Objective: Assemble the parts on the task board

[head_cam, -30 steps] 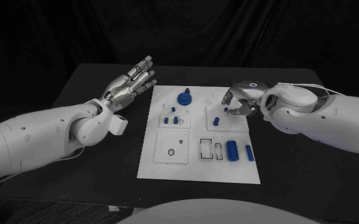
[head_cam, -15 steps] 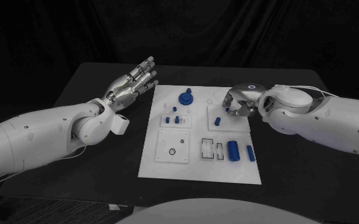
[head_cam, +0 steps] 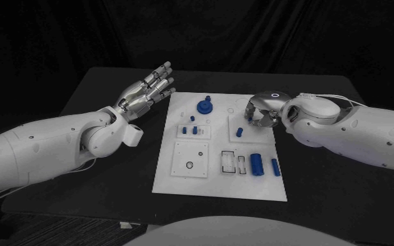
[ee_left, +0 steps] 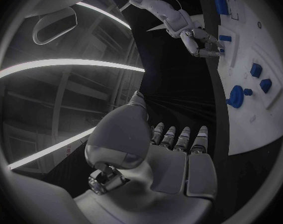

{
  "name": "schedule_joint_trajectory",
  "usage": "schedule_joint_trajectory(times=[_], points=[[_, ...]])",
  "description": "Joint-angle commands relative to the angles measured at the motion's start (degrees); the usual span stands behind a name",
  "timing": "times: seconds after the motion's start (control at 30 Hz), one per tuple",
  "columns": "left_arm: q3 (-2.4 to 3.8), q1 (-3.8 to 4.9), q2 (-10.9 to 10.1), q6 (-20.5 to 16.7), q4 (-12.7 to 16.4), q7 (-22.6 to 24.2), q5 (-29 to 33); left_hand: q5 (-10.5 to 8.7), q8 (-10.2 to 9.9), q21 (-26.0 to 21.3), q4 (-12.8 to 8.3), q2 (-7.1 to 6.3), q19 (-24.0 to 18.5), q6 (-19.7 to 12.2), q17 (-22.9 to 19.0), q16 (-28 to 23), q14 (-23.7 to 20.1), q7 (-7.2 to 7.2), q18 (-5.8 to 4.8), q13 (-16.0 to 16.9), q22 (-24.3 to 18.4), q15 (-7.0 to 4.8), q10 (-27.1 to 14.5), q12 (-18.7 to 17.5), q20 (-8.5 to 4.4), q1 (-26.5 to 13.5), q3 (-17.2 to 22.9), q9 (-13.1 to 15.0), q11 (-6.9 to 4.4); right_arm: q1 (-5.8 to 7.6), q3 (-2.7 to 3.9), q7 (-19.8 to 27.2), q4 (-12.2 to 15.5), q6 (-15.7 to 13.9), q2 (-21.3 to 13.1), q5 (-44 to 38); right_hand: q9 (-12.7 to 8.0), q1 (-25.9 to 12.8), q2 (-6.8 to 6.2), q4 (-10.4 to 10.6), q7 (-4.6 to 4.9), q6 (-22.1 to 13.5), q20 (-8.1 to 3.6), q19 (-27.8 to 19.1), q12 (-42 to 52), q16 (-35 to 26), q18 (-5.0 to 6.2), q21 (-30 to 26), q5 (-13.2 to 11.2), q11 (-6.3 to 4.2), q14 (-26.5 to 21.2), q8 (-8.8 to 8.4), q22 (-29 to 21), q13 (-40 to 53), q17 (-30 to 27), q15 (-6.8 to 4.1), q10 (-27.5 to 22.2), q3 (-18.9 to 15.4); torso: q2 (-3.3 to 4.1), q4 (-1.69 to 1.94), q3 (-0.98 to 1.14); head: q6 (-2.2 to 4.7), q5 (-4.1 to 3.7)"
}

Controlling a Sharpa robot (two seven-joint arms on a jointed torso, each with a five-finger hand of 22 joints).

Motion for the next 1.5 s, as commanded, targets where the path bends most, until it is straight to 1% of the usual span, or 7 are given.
schedule_joint_trajectory(times=[0.03,0.27,0.43,0.67,0.93,1.23,1.5], points=[[0.06,-0.09,0.18,1.01,-0.01,0.36,0.39,0.34,-0.14,-0.33,0.0,0.03,0.14,0.14,-0.06,-0.21,-0.02,0.42,0.48,0.0,-0.07,0.45,0.04,0.12,0.48,0.67,-0.38,0.09,0.51,-0.52,-0.2,-0.12,-0.31,0.39,0.07,-0.34,0.11,0.58,0.29,-0.11,0.06,0.49,-0.06,0.32,0.01,0.12,0.31,0.1,-0.34,-0.06,0.08,0.21,6.38,-0.21,-0.06,-0.29,0.64,0.44,-0.04,0.02,0.01,-0.28,0.07],[0.06,-0.19,0.26,1.19,-0.16,0.19,0.39,1.35,-0.13,-0.33,-0.04,0.45,0.14,0.2,-0.06,-0.21,-0.02,0.64,0.49,0.01,-0.07,0.81,0.04,0.16,0.75,1.49,-0.65,0.1,0.88,-0.6,-0.2,-0.22,-0.37,-0.32,-0.11,-0.34,0.61,2.96,0.5,-2.28,-0.55,2.64,-0.71,0.37,0.13,-0.35,0.32,0.14,-0.22,-0.87,-0.06,0.87,6.44,-0.81,-0.67,-1.01,3.55,1.61,0.0,0.05,-0.01,-0.29,0.12],[0.05,-0.26,0.25,1.36,-0.21,0.02,0.39,2.88,-0.11,-0.3,-0.09,0.85,0.15,0.33,-0.06,-0.21,-0.02,1.03,0.49,0.02,0.08,1.25,0.03,0.21,1.08,2.62,-0.95,0.11,1.29,-0.61,-0.2,0.16,-0.04,-1.67,-0.43,-0.34,0.67,3.39,0.54,-2.73,-0.57,2.88,-0.82,0.33,-0.01,-0.57,0.33,0.06,-0.23,-0.93,-0.14,0.85,6.43,-1.01,-0.93,-1.08,3.98,1.81,-0.05,0.1,-0.04,-0.19,0.33],[0.05,-0.32,0.28,1.6,-0.26,-0.27,0.39,4.78,-0.1,-0.25,-0.12,1.39,0.18,0.39,-0.06,-0.21,-0.02,1.29,0.48,0.02,0.32,1.75,0.03,0.27,1.39,3.96,-1.17,0.12,1.62,-0.54,-0.18,1.08,1.0,-4.33,-1.05,-0.34,0.95,3.52,0.62,-3.12,-0.86,4.02,-1.05,0.64,-0.06,-0.52,0.19,0.91,-0.43,-1.26,0.0,1.16,6.62,-1.27,-0.95,-1.34,5.26,1.76,-0.07,0.03,-0.07,-0.52,0.76],[0.05,-0.35,0.21,1.75,-0.18,-0.63,0.39,6.79,-0.09,-0.19,-0.26,1.85,0.22,0.4,-0.06,-0.21,-0.02,1.61,0.46,0.03,0.59,2.35,0.02,0.33,1.53,5.59,-1.33,0.13,1.97,0.78,-0.16,1.28,3.14,-6.04,-2.31,-0.35,1.07,3.43,0.64,-3.17,-1.02,4.53,-1.16,0.82,-0.11,-0.47,0.13,1.34,-0.49,-1.43,0.09,1.3,6.71,-1.38,-0.93,-1.48,5.78,1.65,-0.01,0.03,-0.04,-0.59,1.12],[0.05,-0.36,0.15,1.46,-0.13,-0.92,0.39,6.83,-0.05,-0.17,-0.13,1.97,0.23,0.6,-0.06,-0.21,-0.02,1.7,0.46,0.07,0.68,2.39,0.03,0.47,1.54,5.67,-1.4,0.16,2.09,4.55,-0.17,0.19,9.84,-5.61,-5.37,-0.35,1.09,2.88,0.44,-2.93,-1.08,4.59,-1.24,0.96,-0.55,-0.62,0.06,1.63,-0.8,-1.44,0.14,1.13,6.75,-1.67,-1.13,-1.52,5.87,1.34,-0.03,0.06,-0.04,-0.9,1.38],[0.05,-0.36,0.57,1.32,-0.45,-1.1,0.39,6.88,-0.04,-0.18,-0.06,2.09,0.23,0.64,-0.06,-0.21,-0.02,1.83,0.46,0.09,0.66,2.38,0.04,0.56,1.5,5.71,-1.45,0.17,2.22,5.88,-0.19,-0.32,15.58,-2.4,-5.12,-0.37,1.06,2.85,0.44,-2.92,-1.09,4.49,-1.25,0.89,-0.76,-0.84,0.09,1.44,-0.82,-1.42,0.08,1.01,6.7,-1.79,-1.37,-1.52,5.78,1.36,-0.06,0.06,-0.06,-1.27,1.88]])
